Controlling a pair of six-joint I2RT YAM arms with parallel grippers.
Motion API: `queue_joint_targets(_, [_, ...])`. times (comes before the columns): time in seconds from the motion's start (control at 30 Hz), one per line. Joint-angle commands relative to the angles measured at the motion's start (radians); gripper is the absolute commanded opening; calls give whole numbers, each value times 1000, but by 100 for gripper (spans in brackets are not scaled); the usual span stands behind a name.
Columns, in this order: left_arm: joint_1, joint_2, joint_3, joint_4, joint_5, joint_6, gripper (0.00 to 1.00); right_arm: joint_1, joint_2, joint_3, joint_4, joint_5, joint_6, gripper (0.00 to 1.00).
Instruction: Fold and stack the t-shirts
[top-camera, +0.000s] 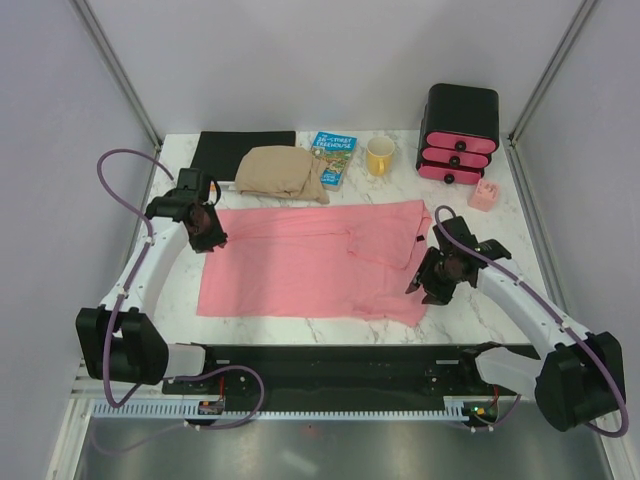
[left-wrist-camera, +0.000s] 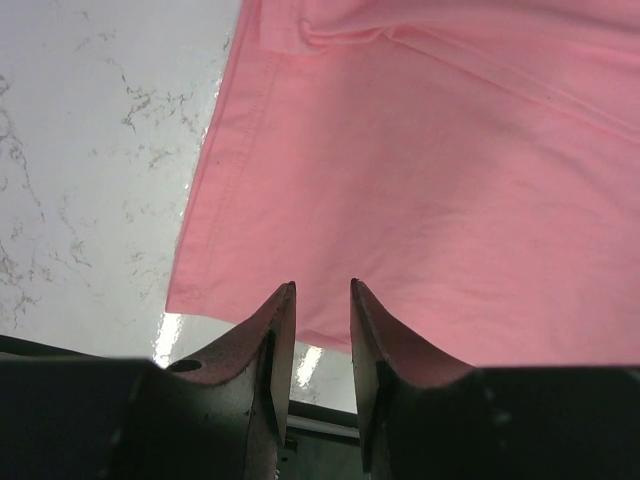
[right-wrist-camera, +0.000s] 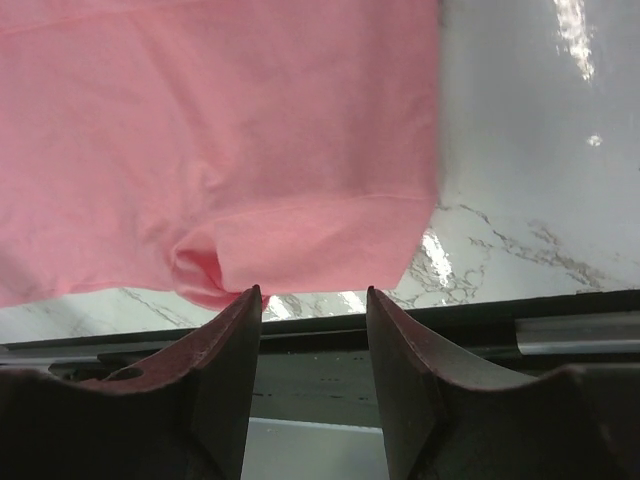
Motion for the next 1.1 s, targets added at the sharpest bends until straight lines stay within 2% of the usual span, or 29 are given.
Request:
queue_joint_targets(0.0, [-1, -28, 46, -17, 30, 9, 36, 4, -54, -52, 19, -4, 117, 54])
queue_joint_targets(0.23, [-3, -28, 58, -29, 42, 10, 36, 4, -84, -136, 13, 5, 220, 57])
queue_joint_targets(0.27, [-3, -28, 60, -32, 42, 10, 36, 4, -70, -139, 9, -1, 229, 68])
queue_joint_targets(0.3, [-3, -31, 62, -34, 40, 10, 35, 4, -59, -136, 3, -4, 231, 70])
queue_joint_targets(0.4, [-3, -37, 55, -37, 40, 6, 35, 4, -39, -147, 5, 2, 239, 65])
queue_joint_targets(0.73, [-3, -60, 3, -37, 48, 1, 35, -1, -76, -312, 137, -52, 326, 65])
queue_joint_targets(1.07, [-3, -62, -4, -36, 59, 6, 35, 1, -114, -326, 200, 1, 329, 64])
